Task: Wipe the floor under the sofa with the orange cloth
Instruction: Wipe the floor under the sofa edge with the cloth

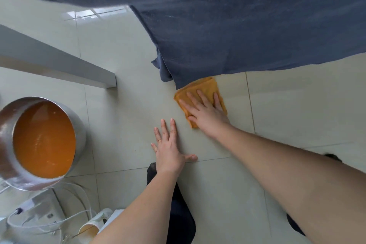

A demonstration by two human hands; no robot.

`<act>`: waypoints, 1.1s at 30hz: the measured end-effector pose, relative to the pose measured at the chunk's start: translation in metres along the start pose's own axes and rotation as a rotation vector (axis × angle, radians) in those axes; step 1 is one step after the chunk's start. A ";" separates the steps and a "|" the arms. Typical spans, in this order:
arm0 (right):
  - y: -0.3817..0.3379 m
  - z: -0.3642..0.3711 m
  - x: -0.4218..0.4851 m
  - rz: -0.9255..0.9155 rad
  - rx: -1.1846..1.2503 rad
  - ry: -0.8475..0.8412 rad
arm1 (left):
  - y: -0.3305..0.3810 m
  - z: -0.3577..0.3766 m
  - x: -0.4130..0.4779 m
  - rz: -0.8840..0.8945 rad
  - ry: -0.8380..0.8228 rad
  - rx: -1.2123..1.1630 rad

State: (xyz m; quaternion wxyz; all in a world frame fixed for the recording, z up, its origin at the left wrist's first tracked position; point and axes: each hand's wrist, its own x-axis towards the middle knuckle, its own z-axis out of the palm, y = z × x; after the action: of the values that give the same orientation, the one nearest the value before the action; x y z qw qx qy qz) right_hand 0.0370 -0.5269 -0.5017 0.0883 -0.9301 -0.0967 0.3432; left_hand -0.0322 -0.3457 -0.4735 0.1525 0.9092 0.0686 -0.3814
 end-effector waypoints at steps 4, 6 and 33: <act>0.023 0.058 -0.096 -0.045 0.017 -0.055 | -0.002 -0.006 -0.006 0.009 0.006 0.033; 0.056 0.077 -0.139 0.042 0.063 -0.086 | 0.010 -0.005 -0.007 -0.007 0.025 0.021; 0.161 0.091 -0.205 0.458 0.270 0.020 | 0.032 0.011 0.001 -0.096 -0.056 0.040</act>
State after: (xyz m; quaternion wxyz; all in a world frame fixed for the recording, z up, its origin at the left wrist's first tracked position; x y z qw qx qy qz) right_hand -0.1562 -0.7226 -0.4793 0.1326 -0.9110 0.1637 0.3546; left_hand -0.0310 -0.3795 -0.4746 0.1176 0.8967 0.1005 -0.4147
